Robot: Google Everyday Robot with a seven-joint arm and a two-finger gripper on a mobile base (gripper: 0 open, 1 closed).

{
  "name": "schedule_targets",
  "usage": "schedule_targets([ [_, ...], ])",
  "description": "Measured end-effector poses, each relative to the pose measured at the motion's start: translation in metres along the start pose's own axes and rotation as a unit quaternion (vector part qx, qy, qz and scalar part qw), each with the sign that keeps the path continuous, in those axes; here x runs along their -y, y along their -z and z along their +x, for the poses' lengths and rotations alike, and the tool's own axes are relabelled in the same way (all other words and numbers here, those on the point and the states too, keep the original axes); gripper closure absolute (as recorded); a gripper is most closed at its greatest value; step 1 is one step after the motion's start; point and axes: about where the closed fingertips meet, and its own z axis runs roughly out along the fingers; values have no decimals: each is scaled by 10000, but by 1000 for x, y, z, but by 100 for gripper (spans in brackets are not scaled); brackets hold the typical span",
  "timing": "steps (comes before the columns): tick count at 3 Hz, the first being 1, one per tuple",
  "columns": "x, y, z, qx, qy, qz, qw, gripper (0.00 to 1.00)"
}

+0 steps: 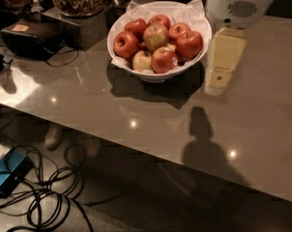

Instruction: Pick apple from white bowl

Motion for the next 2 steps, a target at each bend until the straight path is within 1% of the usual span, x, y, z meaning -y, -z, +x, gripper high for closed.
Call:
schedule_targets([
  [1,6,2,-13,84,91,133,9998,0],
  [2,13,2,-23,375,-87,118,9992,0],
])
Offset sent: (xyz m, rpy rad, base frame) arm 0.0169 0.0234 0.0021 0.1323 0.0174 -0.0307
